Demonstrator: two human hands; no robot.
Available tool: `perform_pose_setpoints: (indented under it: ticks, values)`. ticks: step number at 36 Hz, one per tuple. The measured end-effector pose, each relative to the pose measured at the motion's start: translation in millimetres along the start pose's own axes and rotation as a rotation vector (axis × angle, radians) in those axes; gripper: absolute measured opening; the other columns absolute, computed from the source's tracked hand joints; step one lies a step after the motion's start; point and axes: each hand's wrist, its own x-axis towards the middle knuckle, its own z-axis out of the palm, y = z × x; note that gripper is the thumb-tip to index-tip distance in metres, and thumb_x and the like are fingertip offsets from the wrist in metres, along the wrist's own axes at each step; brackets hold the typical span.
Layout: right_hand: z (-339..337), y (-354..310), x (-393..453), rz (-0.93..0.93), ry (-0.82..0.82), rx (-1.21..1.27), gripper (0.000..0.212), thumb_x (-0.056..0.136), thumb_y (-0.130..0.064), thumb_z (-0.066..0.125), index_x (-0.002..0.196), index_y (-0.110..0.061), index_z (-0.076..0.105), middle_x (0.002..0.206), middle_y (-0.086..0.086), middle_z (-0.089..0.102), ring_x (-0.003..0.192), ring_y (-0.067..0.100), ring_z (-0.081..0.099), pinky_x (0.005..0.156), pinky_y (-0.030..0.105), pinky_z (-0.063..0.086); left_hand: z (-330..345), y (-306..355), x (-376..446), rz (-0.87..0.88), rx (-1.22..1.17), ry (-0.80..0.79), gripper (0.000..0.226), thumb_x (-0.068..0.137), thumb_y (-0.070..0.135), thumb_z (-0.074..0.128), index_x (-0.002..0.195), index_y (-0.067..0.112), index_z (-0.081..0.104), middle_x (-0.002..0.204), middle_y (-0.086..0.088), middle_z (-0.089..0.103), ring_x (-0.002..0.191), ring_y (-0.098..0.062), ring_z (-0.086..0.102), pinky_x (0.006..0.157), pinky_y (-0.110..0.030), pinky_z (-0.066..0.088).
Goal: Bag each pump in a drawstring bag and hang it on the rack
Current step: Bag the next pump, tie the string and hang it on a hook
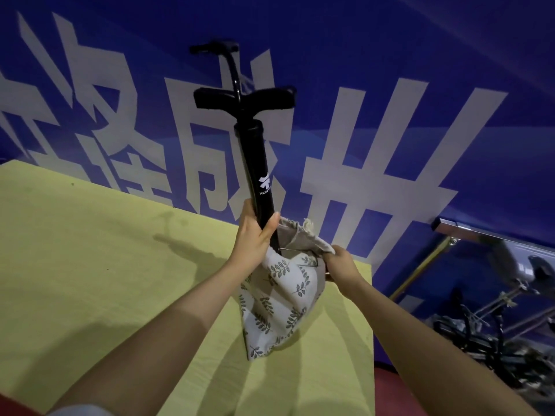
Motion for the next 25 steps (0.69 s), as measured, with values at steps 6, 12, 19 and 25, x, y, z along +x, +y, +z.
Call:
perform_pose_setpoints:
  ticks: [6, 12, 19, 25]
  values:
    - [7.8, -10.2, -0.7, -0.006, -0.077, 0.19, 0.021, 0.095, 0.002, 0.041, 0.11, 0.004, 0.055, 0.093, 0.022, 0.061, 0.081, 0.034, 0.057, 0.077, 0.047, 0.051, 7.4, -12.8, -6.7, 0.005, 0.005, -0.095, 0.028, 0.092, 0.034, 0.055, 0.11, 0.022, 0.037, 0.1, -0.007, 0.044, 0.081, -0.012, 0.051, 0.068, -0.021, 0.042]
    - [28.0, -26.5, -2.7, -0.089, -0.165, 0.228, 0.025, 0.093, 0.008, 0.037, 0.104, -0.002, 0.058, 0.084, 0.014, 0.064, 0.069, 0.017, 0.064, 0.063, 0.029, 0.053, 18.3, -21.6, -21.9, -0.07, -0.003, -0.186, 0.03, 0.092, 0.028, 0.058, 0.112, 0.028, 0.036, 0.102, -0.002, 0.06, 0.094, -0.017, 0.06, 0.079, -0.033, 0.051]
    - [27.7, -31.7, -1.6, -0.087, -0.142, 0.191, 0.027, 0.096, 0.002, 0.037, 0.111, 0.002, 0.059, 0.093, 0.017, 0.066, 0.075, 0.024, 0.064, 0.059, 0.028, 0.055, 14.6, -17.9, -19.5, -0.117, -0.018, -0.246, 0.036, 0.092, 0.028, 0.058, 0.118, 0.019, 0.035, 0.104, -0.005, 0.06, 0.088, -0.008, 0.059, 0.069, -0.012, 0.046]
    - [16.2, -40.1, -1.6, -0.361, -0.131, -0.53, 0.033, 0.088, 0.005, 0.042, 0.116, -0.005, 0.055, 0.109, 0.013, 0.062, 0.097, 0.027, 0.058, 0.076, 0.035, 0.046, 14.6, -20.0, -18.8, -0.162, -0.017, -0.147, 0.034, 0.093, 0.025, 0.057, 0.115, 0.027, 0.031, 0.095, -0.005, 0.059, 0.081, -0.014, 0.058, 0.073, -0.032, 0.048]
